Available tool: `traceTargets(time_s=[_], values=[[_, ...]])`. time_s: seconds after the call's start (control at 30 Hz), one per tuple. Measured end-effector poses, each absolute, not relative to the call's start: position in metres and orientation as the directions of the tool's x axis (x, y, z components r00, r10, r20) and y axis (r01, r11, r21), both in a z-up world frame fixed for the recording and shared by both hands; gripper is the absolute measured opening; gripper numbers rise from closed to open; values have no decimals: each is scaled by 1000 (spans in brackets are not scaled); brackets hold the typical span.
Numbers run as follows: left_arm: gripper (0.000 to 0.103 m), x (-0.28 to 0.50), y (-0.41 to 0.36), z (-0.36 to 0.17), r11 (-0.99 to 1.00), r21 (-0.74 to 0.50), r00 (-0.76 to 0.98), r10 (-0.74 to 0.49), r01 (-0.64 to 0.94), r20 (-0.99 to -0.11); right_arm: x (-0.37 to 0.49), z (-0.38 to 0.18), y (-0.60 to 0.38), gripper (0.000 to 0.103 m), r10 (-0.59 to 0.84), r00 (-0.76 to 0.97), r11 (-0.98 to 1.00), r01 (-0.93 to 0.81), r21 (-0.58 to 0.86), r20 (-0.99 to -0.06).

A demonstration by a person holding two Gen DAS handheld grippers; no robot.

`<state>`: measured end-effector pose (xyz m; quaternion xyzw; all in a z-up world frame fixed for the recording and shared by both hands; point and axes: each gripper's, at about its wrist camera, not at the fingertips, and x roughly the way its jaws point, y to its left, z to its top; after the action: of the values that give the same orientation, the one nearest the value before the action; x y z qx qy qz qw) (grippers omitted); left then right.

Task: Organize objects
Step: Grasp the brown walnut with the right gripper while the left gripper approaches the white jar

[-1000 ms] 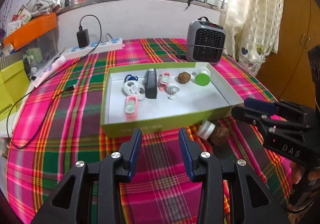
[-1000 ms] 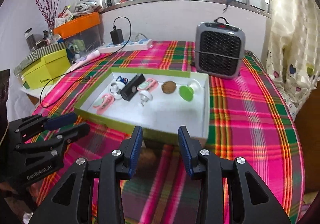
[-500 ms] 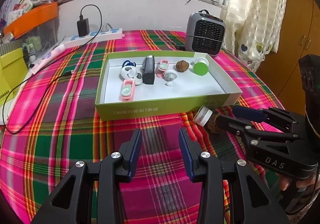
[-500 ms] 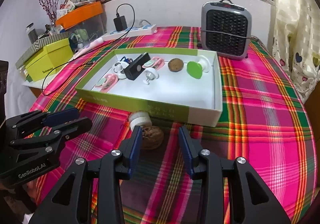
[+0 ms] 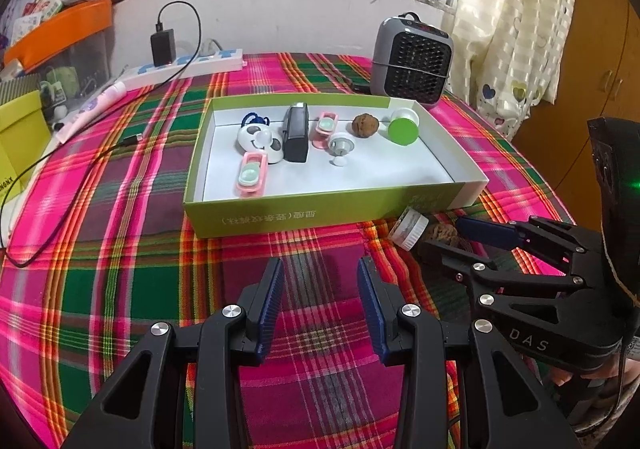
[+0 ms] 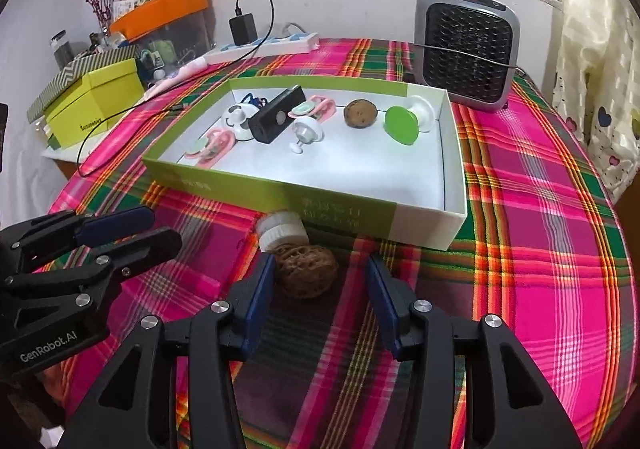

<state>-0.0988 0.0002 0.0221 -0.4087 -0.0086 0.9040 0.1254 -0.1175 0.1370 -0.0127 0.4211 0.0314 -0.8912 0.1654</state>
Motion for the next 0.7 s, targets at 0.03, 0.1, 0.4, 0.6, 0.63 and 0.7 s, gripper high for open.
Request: traceTargets(time_s=[0.03,0.1,0.4,0.6,0.63,0.7], values=[[36,-99,1,21,-968,-120,-633,237,-222,-737,-117,-13,137,48,-265,-591,-943,323,78,-762],[36,-100,2,20,-966,-122,-629,241,-226,-739,-116,-13,136,48,-260,-594,-943,326,67,-762],[36,-104,9,17,-959,-135,-608,264,-250,-749,-115,-15,141,34,-253,-589,-944,322,64,-767],[36,-106,16,18,-950,-149,-600,290,-275,-745,-113,-14,145,33,-238,-597,-948,315,50,-766],[36,-107,16,18,-948,-153,-597,296,-279,-745,-113,-14,146,33,-237,-597,-948,313,49,-766],[36,-108,19,17,-944,-161,-592,308,-288,-745,-113,-14,149,33,-235,-598,-949,310,49,-767]])
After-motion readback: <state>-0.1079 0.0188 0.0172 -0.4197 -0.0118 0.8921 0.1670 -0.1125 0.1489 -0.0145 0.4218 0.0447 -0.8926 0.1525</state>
